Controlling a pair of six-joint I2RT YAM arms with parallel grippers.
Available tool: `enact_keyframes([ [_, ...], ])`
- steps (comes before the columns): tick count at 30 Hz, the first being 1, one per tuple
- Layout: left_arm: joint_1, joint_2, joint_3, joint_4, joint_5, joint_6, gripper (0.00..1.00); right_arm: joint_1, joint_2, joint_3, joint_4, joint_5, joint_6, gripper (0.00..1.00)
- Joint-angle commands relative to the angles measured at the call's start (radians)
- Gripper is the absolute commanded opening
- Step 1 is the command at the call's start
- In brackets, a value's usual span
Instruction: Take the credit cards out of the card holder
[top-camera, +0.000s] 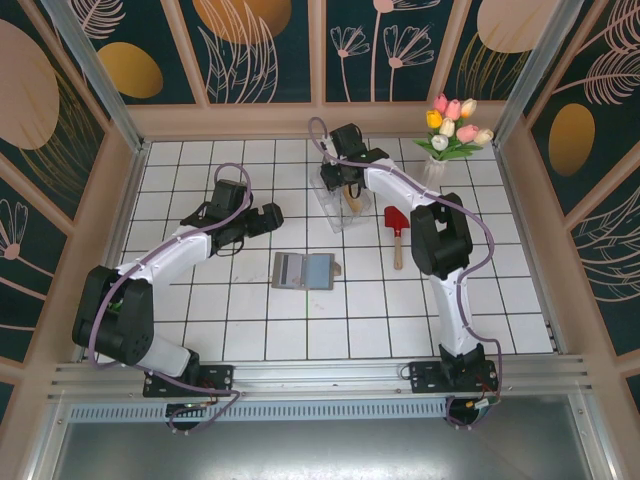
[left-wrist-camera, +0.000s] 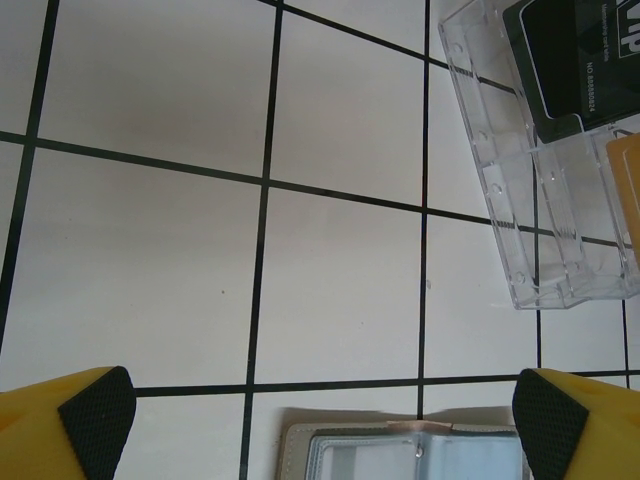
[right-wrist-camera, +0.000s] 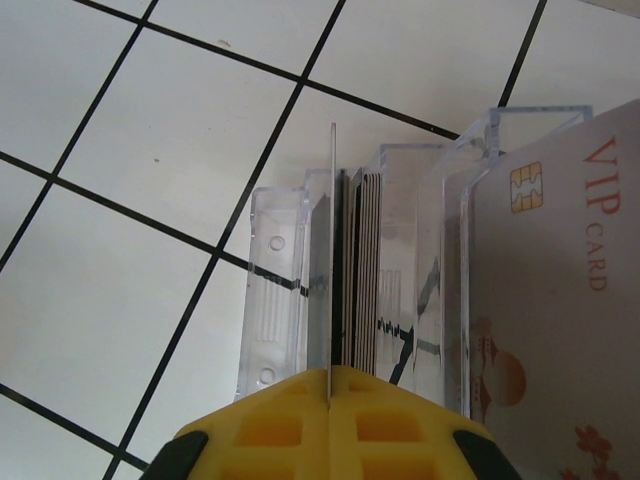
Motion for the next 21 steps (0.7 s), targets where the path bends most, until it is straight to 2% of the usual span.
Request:
enact_keyframes([
  [1,0.006,0.02,0.0,0.012,0.027,-0.016,0.98,-0.003,0.018,0.021,-0.051,0.011,-0.033,0.0],
  [11,0.006,0.037,0.0,0.021,0.042,-0.022,0.98,-0.003,0.025,0.018,-0.067,0.007,-0.038,0.0],
  [21,0.006,0.046,0.003,0.021,0.056,-0.017,0.99,-0.004,0.05,0.071,-0.094,0.019,-0.015,0.14],
])
